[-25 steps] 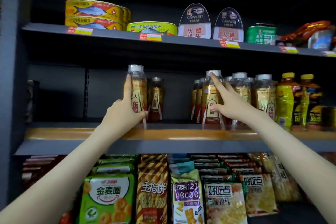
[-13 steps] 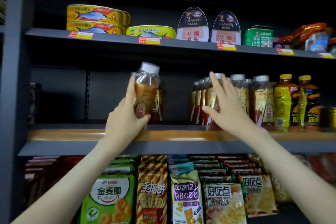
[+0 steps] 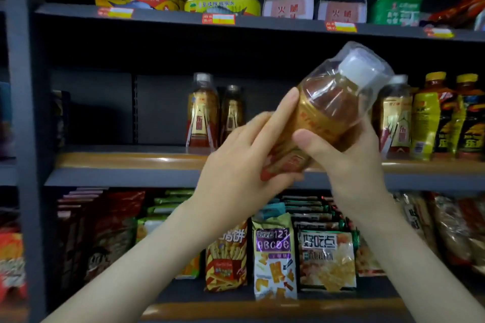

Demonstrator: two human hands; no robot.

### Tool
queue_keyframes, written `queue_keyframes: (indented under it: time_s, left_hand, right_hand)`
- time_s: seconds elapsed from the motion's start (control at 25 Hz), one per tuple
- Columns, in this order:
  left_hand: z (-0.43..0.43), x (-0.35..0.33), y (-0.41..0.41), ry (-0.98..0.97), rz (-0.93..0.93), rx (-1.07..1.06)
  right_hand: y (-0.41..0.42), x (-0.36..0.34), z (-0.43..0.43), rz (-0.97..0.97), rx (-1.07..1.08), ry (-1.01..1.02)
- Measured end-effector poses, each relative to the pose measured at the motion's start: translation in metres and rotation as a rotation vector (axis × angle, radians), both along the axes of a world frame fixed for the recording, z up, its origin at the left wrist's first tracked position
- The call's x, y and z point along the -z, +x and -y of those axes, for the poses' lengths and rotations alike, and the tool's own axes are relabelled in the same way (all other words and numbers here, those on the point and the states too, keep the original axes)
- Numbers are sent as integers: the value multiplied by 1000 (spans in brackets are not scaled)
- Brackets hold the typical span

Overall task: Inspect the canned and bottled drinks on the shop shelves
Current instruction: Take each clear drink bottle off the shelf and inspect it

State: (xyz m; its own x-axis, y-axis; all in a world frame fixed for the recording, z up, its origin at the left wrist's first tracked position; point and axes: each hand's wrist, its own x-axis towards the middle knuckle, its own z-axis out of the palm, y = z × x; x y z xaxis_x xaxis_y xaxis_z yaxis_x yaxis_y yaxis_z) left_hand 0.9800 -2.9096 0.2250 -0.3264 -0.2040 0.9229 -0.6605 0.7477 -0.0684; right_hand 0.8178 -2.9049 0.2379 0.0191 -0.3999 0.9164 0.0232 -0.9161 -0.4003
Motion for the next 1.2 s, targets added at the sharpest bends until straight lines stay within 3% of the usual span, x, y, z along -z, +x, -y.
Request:
queue_keyframes:
  time_s: [0.16,0.32,0.52,0.68,0.8,0.92,1.08,1.2]
  left_hand:
    - [-14,44,6,757,-119,373]
    - [-7,115,-3,1137,-200,571]
    - [-14,181,-11,1401,-369,529]
    - [-20,193,-17,1312,-356,284]
    - [-28,194,-20,1212,-184,96]
    - [-29,191,-6,1379,-302,260]
    - [-27,194,-3,1839,-396,734]
    - [-26,202,-14,1860,-398,767]
  right_hand:
    - [-18,51,-12,20,-184,326]
    - [-18,115,-18,31,-166,551]
    - [-24,170,-26,-111,-51,807]
    - [-23,200,-33,-380,220,890]
    - [-21,219,-34,-113,65,959]
    - [-31,221,-36,122,-196,1043]
    - [-32,230,-36,275,-422,1070]
    - [-33,234,-31,265,-413,1130]
